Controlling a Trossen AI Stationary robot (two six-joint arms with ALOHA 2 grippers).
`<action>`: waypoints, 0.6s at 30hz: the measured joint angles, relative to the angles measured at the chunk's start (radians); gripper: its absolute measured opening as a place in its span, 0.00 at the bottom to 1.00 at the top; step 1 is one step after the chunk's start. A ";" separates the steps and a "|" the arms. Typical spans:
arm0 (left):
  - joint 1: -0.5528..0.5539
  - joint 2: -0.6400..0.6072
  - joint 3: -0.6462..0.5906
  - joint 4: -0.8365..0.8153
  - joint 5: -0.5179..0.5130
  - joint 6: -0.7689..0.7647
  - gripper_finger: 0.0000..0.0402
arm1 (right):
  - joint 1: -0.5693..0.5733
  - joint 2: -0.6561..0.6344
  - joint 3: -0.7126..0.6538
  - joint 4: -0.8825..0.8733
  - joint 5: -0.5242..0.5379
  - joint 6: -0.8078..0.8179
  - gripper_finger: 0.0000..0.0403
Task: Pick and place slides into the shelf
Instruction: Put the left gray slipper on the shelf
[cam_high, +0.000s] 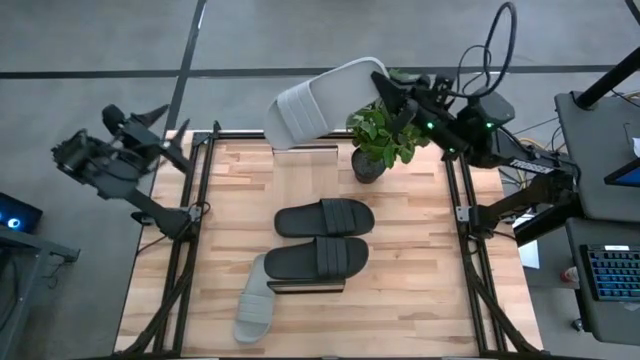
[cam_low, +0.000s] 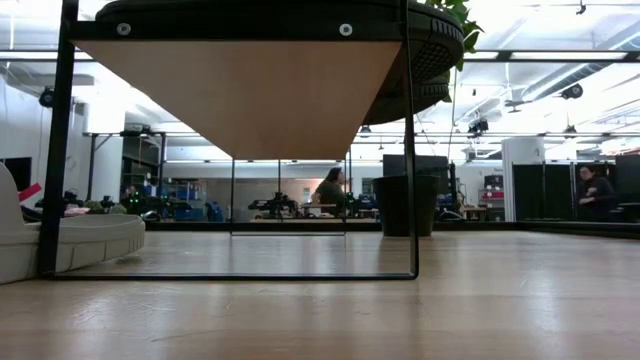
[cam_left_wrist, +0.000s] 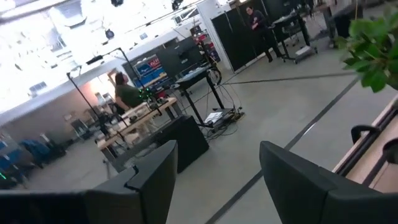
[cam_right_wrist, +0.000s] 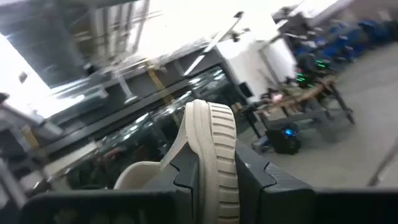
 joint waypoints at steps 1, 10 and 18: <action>0.000 -0.007 0.000 0.000 0.000 -0.004 0.53 | 0.007 0.006 0.000 -0.002 0.035 0.024 0.12; -0.001 -0.048 0.000 0.001 0.019 -0.003 0.53 | 0.104 0.060 -0.002 -0.006 0.357 0.168 0.12; 0.000 -0.065 0.000 0.000 0.022 -0.004 0.53 | 0.209 0.131 -0.005 -0.004 0.513 0.292 0.12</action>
